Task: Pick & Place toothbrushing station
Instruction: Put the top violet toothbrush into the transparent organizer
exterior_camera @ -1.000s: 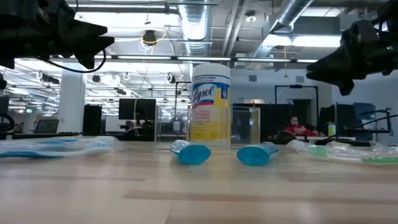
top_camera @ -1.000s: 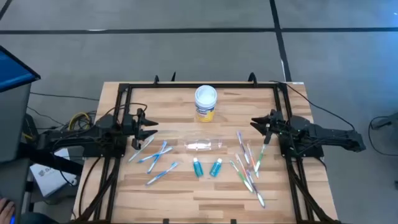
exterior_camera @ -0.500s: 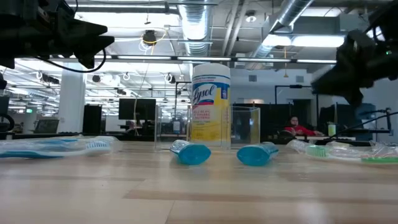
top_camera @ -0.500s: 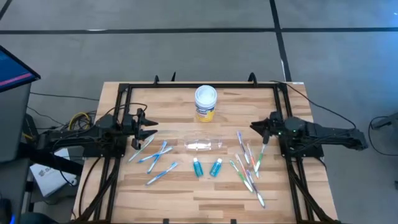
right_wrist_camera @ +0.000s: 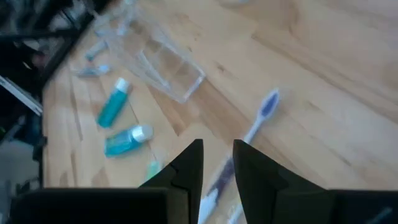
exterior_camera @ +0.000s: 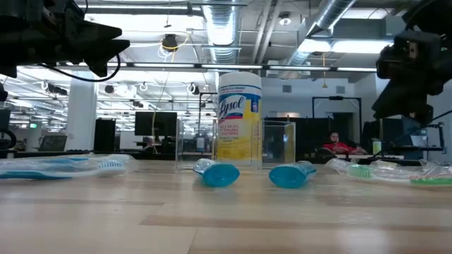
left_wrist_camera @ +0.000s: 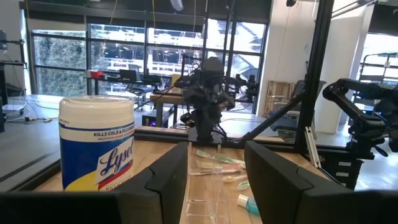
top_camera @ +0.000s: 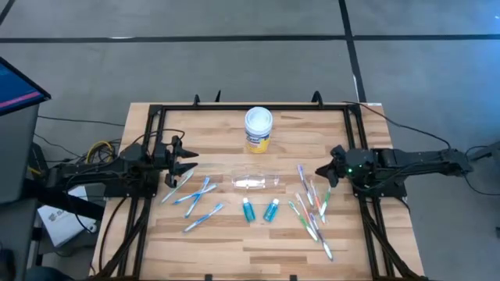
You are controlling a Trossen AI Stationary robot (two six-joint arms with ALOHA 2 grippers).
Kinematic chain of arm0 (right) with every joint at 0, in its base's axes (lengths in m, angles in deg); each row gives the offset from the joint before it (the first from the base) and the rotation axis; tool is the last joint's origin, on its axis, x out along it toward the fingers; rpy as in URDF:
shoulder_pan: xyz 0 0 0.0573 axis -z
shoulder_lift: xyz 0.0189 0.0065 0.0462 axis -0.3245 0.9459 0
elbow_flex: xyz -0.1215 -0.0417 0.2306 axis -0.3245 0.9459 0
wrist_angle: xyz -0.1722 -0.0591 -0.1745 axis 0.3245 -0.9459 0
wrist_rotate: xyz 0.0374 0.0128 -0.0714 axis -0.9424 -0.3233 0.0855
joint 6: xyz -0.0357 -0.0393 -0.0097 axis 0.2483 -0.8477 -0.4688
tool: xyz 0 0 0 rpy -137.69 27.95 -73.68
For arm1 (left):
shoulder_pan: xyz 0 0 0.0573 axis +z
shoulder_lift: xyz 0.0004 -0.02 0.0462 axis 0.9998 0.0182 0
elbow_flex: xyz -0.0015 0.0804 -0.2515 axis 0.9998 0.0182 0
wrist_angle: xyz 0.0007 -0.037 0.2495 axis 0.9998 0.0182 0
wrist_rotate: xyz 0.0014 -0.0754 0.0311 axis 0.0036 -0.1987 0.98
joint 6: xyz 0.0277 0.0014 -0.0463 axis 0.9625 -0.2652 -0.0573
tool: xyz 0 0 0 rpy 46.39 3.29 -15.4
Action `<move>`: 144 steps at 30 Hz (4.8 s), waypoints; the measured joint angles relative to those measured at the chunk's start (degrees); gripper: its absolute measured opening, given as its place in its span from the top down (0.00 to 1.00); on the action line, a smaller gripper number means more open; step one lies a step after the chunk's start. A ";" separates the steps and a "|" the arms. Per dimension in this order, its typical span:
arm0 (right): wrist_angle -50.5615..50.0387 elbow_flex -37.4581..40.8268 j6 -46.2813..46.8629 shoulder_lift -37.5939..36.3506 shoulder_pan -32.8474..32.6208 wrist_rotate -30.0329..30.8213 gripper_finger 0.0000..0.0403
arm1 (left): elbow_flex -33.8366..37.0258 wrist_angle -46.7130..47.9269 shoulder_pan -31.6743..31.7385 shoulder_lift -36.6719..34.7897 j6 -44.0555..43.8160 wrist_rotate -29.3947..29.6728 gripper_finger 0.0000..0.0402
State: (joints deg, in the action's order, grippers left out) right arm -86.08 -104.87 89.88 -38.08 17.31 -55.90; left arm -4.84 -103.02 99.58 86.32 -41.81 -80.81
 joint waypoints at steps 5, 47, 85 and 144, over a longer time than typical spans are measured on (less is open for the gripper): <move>-0.51 -0.54 2.28 5.32 -1.08 -0.06 0.80 | 0.00 -0.09 0.01 0.00 0.03 0.00 0.62; 31.61 -1.02 -5.38 48.92 6.95 -1.43 0.66 | 0.00 -0.81 0.00 0.00 0.08 0.00 0.62; 36.99 -22.78 -28.42 49.19 3.67 9.82 1.00 | -0.01 -0.72 0.01 0.02 -0.07 0.00 0.62; 113.44 -7.80 -42.16 77.00 -4.83 19.40 1.00 | 0.01 -0.87 0.01 2.21 0.02 0.68 0.62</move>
State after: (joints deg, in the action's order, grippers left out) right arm 27.36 -112.67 47.71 38.92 12.48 -36.50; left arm -4.83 -103.89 99.59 88.53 -41.79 -80.14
